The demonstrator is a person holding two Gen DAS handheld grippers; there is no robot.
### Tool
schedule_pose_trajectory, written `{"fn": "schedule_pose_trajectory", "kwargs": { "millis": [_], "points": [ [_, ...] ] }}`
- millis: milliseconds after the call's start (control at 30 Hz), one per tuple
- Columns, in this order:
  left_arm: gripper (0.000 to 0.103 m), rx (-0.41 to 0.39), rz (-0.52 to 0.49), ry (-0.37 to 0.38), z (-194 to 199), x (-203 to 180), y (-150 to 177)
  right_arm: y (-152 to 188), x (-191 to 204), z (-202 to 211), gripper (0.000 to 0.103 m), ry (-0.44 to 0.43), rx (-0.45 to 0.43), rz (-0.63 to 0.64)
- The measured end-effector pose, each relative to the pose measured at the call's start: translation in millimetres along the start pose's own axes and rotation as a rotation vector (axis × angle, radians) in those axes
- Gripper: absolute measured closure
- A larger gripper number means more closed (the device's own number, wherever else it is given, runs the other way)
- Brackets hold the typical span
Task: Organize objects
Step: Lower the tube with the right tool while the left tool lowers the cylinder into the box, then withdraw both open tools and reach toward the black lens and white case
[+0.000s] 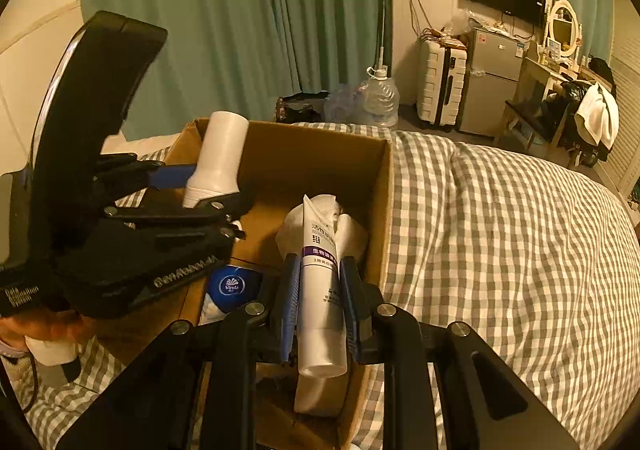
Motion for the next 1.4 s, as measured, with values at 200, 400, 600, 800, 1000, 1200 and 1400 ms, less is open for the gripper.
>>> {"fn": "schedule_pose_trajectory", "kwargs": {
  "millis": [200, 400, 600, 800, 1000, 1200, 1400],
  "points": [
    [0.048, 0.011, 0.020, 0.014, 8.4, 6.1, 3.0, 1.6, -0.5, 0.6, 0.082, -0.005, 0.003, -0.021],
    [0.021, -0.043, 0.054, 0.030, 57.0, 19.2, 0.6, -1.6, -1.5, 36.0, 0.047, 0.015, -0.050, -0.058],
    [0.006, -0.123, 0.106, -0.015, 123.9, 36.1, 0.6, -7.6, -6.2, 97.2, 0.022, 0.068, -0.091, -0.098],
    [0.002, -0.218, 0.138, -0.015, 197.1, 40.2, 13.9, -12.7, 11.7, 175.4, 0.013, 0.157, -0.170, -0.063],
    [0.000, -0.274, 0.131, -0.022, 241.2, 29.9, 41.9, -6.8, 24.4, 227.6, 0.011, 0.165, -0.221, -0.047],
    [0.000, -0.226, 0.217, -0.006, 243.3, 17.2, 74.2, 14.6, 22.6, 238.8, 0.011, 0.171, -0.200, -0.059],
    [0.000, -0.148, 0.255, -0.015, 209.6, -1.8, 110.0, 49.4, 12.2, 218.4, 0.011, 0.197, -0.122, -0.068]
  ]
}}
Point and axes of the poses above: each gripper's, at about its wrist camera, not at the fingertips, and z roughly against the way its jaws point, x to its left, y to its underside, the point moved 3 cm from there along -z, roughly the way its jaws point, and after that the axes turned 11 degrees about z, right-handed, at the moved point
